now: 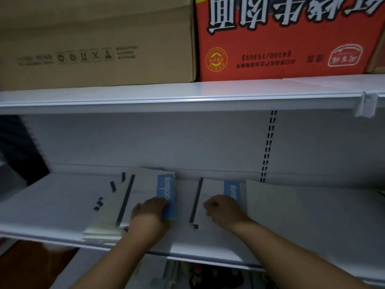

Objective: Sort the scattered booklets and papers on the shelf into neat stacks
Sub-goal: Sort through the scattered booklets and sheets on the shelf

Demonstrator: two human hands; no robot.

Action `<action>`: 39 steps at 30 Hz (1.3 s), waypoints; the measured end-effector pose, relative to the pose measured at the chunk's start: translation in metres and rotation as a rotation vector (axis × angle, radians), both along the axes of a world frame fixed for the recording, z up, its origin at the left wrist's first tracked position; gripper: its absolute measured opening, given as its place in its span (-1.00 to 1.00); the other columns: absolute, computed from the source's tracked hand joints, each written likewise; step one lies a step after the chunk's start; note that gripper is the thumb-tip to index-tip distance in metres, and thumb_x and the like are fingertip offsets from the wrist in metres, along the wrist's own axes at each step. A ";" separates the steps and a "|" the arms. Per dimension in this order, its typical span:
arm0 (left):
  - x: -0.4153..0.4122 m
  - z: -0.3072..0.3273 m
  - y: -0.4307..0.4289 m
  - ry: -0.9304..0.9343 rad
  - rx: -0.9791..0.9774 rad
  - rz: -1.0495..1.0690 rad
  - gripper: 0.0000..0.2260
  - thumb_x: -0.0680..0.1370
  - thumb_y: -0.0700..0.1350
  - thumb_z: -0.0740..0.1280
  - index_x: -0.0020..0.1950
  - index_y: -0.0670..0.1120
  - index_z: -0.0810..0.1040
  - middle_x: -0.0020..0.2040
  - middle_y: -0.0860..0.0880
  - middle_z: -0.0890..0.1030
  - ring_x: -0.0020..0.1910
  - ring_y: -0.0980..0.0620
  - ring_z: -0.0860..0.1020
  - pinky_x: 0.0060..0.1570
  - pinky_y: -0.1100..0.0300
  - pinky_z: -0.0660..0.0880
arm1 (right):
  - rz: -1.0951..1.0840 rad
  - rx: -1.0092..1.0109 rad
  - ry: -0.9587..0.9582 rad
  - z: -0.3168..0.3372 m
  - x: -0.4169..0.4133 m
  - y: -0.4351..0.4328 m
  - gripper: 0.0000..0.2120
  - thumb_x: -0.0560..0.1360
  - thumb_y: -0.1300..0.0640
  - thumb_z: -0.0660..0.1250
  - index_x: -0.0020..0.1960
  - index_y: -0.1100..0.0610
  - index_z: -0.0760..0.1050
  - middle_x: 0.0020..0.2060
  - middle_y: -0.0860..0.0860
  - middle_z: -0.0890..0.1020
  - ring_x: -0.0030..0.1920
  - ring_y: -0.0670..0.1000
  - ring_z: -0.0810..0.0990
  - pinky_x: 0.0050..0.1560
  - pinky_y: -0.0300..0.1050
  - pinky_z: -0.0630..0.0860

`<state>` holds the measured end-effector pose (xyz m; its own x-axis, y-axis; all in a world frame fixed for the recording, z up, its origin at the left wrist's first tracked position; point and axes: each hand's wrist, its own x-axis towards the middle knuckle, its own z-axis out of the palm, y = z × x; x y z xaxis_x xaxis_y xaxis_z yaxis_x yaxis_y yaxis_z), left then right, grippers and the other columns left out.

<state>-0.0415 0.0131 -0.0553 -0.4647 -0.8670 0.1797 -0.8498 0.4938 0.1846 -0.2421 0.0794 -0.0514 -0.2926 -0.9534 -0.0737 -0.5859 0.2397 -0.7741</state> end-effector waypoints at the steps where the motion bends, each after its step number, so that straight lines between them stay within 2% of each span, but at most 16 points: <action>1: 0.002 -0.003 0.003 0.100 -0.032 -0.051 -0.57 0.41 -0.11 0.34 0.29 -0.02 0.50 0.29 -0.07 0.54 0.24 -0.05 0.52 0.27 0.08 0.39 | 0.009 0.039 -0.135 0.001 0.012 -0.005 -0.67 0.55 -0.01 0.19 -0.13 0.22 0.57 -0.16 0.17 0.66 -0.23 0.10 0.62 -0.11 -0.03 0.58; 4: -0.007 -0.003 0.016 0.254 0.047 -0.225 -0.59 0.35 -0.17 0.28 0.18 -0.06 0.60 0.18 -0.10 0.63 0.14 -0.07 0.59 0.19 0.12 0.46 | -0.036 0.092 -0.433 0.002 0.030 -0.014 -0.69 0.54 0.01 0.22 -0.18 0.23 0.54 -0.16 0.25 0.67 -0.20 0.22 0.65 -0.07 0.06 0.61; 7: -0.027 0.000 0.026 0.217 0.040 -0.382 -0.65 0.40 -0.18 0.31 0.18 -0.08 0.60 0.14 -0.11 0.64 0.10 -0.07 0.60 0.09 0.22 0.49 | -0.117 -0.003 -0.419 0.003 0.019 -0.016 -0.90 0.43 0.26 0.33 -0.25 0.23 0.56 -0.18 0.27 0.65 -0.16 0.21 0.67 -0.08 0.08 0.62; 8: -0.034 0.003 0.029 0.202 0.027 -0.424 -0.63 0.42 -0.15 0.34 0.23 -0.10 0.56 0.21 -0.11 0.60 0.18 -0.06 0.56 0.16 0.26 0.42 | -0.148 -0.034 -0.399 0.003 0.011 -0.014 -0.92 0.40 0.32 0.33 -0.22 0.28 0.59 -0.15 0.30 0.66 -0.15 0.22 0.67 -0.10 0.07 0.62; 11: -0.047 0.009 0.035 0.103 0.132 -0.442 -0.40 0.46 0.08 0.36 0.46 -0.03 0.27 0.49 0.04 0.26 0.47 0.09 0.19 0.30 0.45 0.02 | -0.250 -0.092 -0.313 0.003 -0.024 -0.006 -0.87 0.41 0.37 0.29 -0.13 0.44 0.57 -0.12 0.36 0.64 -0.20 0.18 0.64 -0.23 0.00 0.57; 13: -0.047 0.016 0.031 0.126 0.186 -0.344 -0.37 0.46 0.13 0.36 0.47 0.02 0.24 0.50 0.09 0.21 0.48 0.14 0.12 0.27 0.48 -0.02 | -0.279 -0.076 -0.210 0.003 -0.049 0.000 -0.86 0.44 0.32 0.30 -0.12 0.41 0.58 -0.14 0.27 0.64 -0.21 0.13 0.61 -0.28 -0.09 0.51; 16: -0.026 0.034 0.005 0.201 0.145 -0.067 -0.48 0.46 0.13 0.32 0.37 -0.02 0.40 0.42 0.00 0.36 0.38 0.06 0.32 0.22 0.42 0.17 | -0.255 -0.035 -0.087 0.000 -0.071 0.007 -0.90 0.47 0.27 0.33 -0.15 0.29 0.60 -0.20 0.13 0.61 -0.27 0.04 0.56 -0.35 -0.24 0.42; 18: 0.000 0.039 -0.020 0.046 0.084 0.154 -0.47 0.46 0.16 0.27 0.38 -0.02 0.38 0.45 -0.05 0.33 0.40 -0.01 0.30 0.34 0.23 0.21 | -0.244 -0.046 -0.067 -0.004 -0.071 0.008 -0.83 0.47 0.26 0.35 -0.30 0.19 0.53 -0.29 0.09 0.58 -0.36 -0.03 0.52 -0.47 -0.34 0.41; 21: 0.041 0.033 -0.048 -0.168 0.215 0.409 -0.33 0.42 0.30 0.22 0.42 -0.03 0.29 0.43 -0.09 0.30 0.37 -0.13 0.30 0.34 0.00 0.29 | -0.219 -0.054 0.098 -0.015 -0.062 0.006 -0.82 0.50 0.13 0.32 -0.18 0.23 0.56 -0.14 0.09 0.62 -0.19 0.05 0.58 -0.25 -0.20 0.49; 24: 0.056 0.029 -0.053 -0.177 0.269 0.447 -0.20 0.32 0.43 0.20 0.37 -0.09 0.33 0.31 -0.14 0.41 0.26 -0.16 0.38 0.22 0.02 0.40 | -0.179 -0.040 0.290 -0.015 -0.048 0.008 -0.70 0.55 0.06 0.22 0.08 0.28 0.54 0.09 0.19 0.58 0.08 0.13 0.56 0.01 -0.10 0.47; 27: 0.054 0.036 -0.051 -0.182 0.193 0.463 -0.23 0.32 0.38 0.28 0.38 -0.06 0.30 0.31 -0.15 0.39 0.28 -0.15 0.35 0.23 0.05 0.40 | -0.090 0.012 0.487 -0.013 -0.038 0.011 -0.59 0.50 -0.02 0.11 0.11 0.25 0.54 0.23 0.19 0.48 0.25 0.12 0.44 0.14 -0.16 0.38; 30: 0.052 0.044 -0.055 -0.031 0.229 0.449 -0.21 0.36 0.12 0.41 0.47 -0.14 0.17 0.40 -0.17 0.34 0.33 -0.14 0.37 0.27 0.09 0.38 | -0.002 0.147 0.624 -0.012 -0.035 0.015 -0.49 0.42 -0.07 0.01 0.17 0.18 0.51 0.41 0.19 0.32 0.41 0.14 0.26 0.35 -0.07 0.23; 32: 0.047 0.050 -0.053 0.215 0.368 0.463 -0.34 0.41 -0.07 0.43 0.42 -0.24 0.27 0.37 -0.23 0.39 0.27 -0.18 0.43 0.22 0.06 0.43 | -0.004 0.096 0.549 -0.011 -0.034 0.018 -0.53 0.48 -0.05 0.06 0.19 0.19 0.51 0.37 0.18 0.38 0.41 0.13 0.28 0.33 -0.11 0.26; 34: 0.037 0.055 -0.047 0.533 0.476 0.449 -0.53 0.44 -0.24 0.39 0.33 -0.25 0.40 0.26 -0.28 0.46 0.15 -0.26 0.49 0.12 -0.04 0.51 | -0.062 0.001 0.367 -0.005 -0.031 0.020 -0.64 0.56 0.03 0.15 0.14 0.26 0.54 0.21 0.18 0.53 0.26 0.11 0.46 0.16 -0.14 0.38; 36: 0.017 0.063 -0.039 0.769 0.502 0.356 -0.61 0.45 -0.33 0.36 0.27 -0.23 0.45 0.17 -0.27 0.53 0.06 -0.27 0.53 0.09 -0.14 0.51 | -0.093 -0.034 0.132 0.004 -0.029 0.021 -0.63 0.58 0.01 0.14 -0.02 0.29 0.56 0.02 0.18 0.61 0.04 0.10 0.57 -0.04 -0.11 0.43; 39: -0.031 0.075 -0.015 0.924 0.516 0.181 -0.69 0.47 -0.37 0.32 0.20 -0.21 0.50 0.07 -0.18 0.55 -0.05 -0.15 0.52 -0.03 0.02 0.48 | -0.179 -0.045 -0.268 0.015 -0.038 0.023 -0.62 0.55 -0.11 0.16 -0.13 0.18 0.56 -0.10 0.15 0.63 -0.09 0.12 0.62 0.06 0.00 0.52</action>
<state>-0.0724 -0.0020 0.0193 -0.1927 -0.9812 -0.0117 -0.3265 0.0528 0.9437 -0.2796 0.1027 -0.0369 -0.4317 -0.8927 -0.1295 -0.3114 0.2823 -0.9074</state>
